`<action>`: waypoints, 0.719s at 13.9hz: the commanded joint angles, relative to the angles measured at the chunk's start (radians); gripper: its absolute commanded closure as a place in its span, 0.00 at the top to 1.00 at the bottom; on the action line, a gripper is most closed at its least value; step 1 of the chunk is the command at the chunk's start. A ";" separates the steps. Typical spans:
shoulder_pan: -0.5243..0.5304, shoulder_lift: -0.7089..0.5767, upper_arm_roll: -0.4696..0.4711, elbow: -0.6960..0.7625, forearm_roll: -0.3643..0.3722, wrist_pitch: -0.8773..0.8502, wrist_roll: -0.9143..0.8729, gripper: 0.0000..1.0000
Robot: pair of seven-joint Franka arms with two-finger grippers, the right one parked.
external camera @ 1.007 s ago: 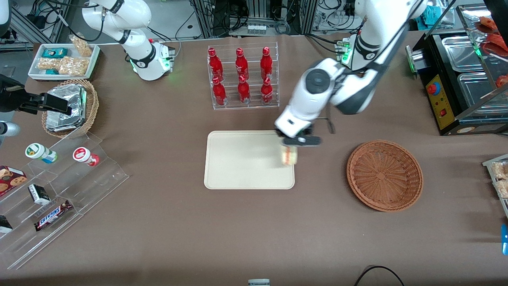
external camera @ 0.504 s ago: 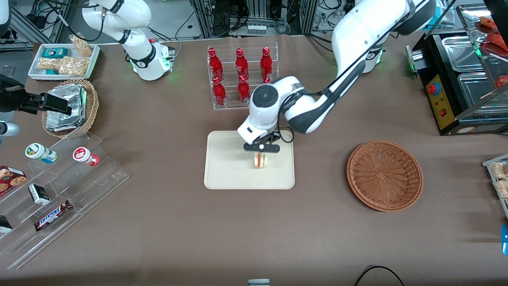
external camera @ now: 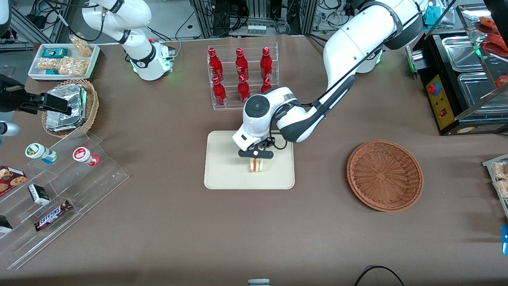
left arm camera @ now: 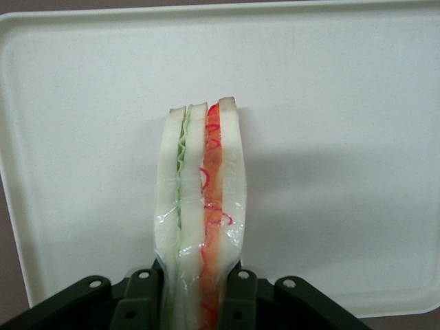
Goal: Place sandwich from basket to tray
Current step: 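Lower the sandwich onto the tray and open the left gripper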
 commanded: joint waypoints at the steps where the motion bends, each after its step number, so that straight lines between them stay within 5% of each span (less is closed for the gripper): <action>1: -0.018 0.010 0.005 0.041 0.020 -0.031 -0.023 0.56; 3: -0.020 0.010 0.005 0.041 0.022 -0.031 -0.051 0.92; 5: -0.025 0.008 0.005 0.042 0.022 -0.031 -0.060 0.99; 10: 0.000 -0.102 0.060 0.025 0.019 -0.123 -0.059 1.00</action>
